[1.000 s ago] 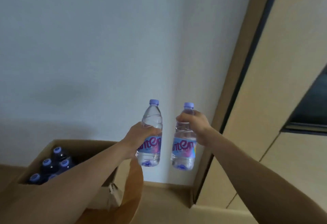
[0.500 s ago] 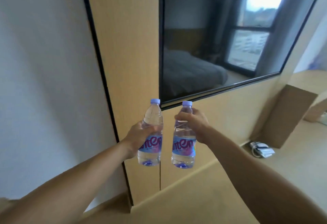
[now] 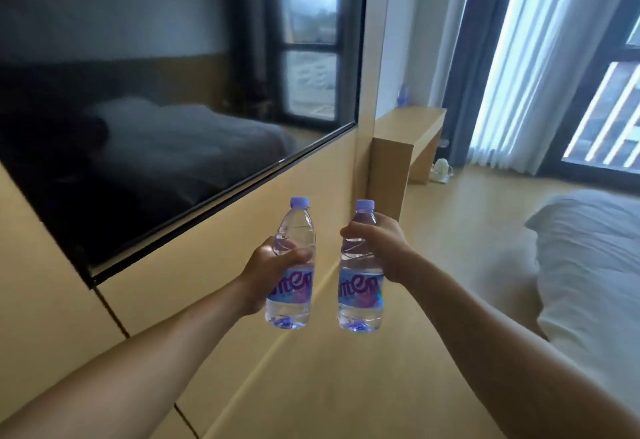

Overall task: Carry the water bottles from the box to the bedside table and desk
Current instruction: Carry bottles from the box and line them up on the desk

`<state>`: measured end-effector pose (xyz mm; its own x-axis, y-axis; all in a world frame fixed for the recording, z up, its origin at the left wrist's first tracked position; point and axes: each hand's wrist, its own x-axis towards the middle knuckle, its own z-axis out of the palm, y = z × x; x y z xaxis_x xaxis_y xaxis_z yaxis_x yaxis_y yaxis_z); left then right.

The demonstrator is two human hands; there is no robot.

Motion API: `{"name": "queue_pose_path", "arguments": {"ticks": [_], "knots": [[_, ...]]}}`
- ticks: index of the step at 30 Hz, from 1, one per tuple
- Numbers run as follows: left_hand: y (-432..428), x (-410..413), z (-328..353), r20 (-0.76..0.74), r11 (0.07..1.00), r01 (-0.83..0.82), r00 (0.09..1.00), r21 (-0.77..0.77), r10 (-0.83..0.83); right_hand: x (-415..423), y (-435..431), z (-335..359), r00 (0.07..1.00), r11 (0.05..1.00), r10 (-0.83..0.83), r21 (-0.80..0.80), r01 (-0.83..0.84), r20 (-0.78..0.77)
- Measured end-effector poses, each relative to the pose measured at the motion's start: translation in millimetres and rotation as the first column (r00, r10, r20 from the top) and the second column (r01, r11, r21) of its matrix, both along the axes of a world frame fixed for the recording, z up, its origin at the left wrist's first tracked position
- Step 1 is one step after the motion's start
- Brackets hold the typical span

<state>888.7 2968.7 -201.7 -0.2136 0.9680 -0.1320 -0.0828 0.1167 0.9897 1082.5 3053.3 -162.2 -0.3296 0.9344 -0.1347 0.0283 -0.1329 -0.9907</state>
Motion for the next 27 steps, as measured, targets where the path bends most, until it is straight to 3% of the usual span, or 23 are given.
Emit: {"name": "queue_pose_path", "arguments": {"ticks": [6,14,23,27], "knots": [[118.7,44.8,-11.5,0.029,0.977,0.214,0.976,0.024,-0.214,54.2,74.7,-7.9,0.985,0.985,-0.169,-0.009,0.170,0.041],[272.0,92.1,-8.5,0.017,0.871,0.488,0.872,0.061,-0.490,106.6,174.6,-1.7,0.903,0.904,-0.427,-0.002,0.427,0.044],[397.8,193.7,-22.7,0.045,0.784,0.620,0.783,0.010,-0.620,201.7,267.1,-16.2,0.839,0.838,-0.544,-0.036,0.544,0.019],[457.1,247.9,-29.0,0.058,0.792,0.611,0.790,0.011,-0.610,253.3,325.5,-18.1,0.831,0.830,-0.556,-0.030,0.556,0.010]]}}
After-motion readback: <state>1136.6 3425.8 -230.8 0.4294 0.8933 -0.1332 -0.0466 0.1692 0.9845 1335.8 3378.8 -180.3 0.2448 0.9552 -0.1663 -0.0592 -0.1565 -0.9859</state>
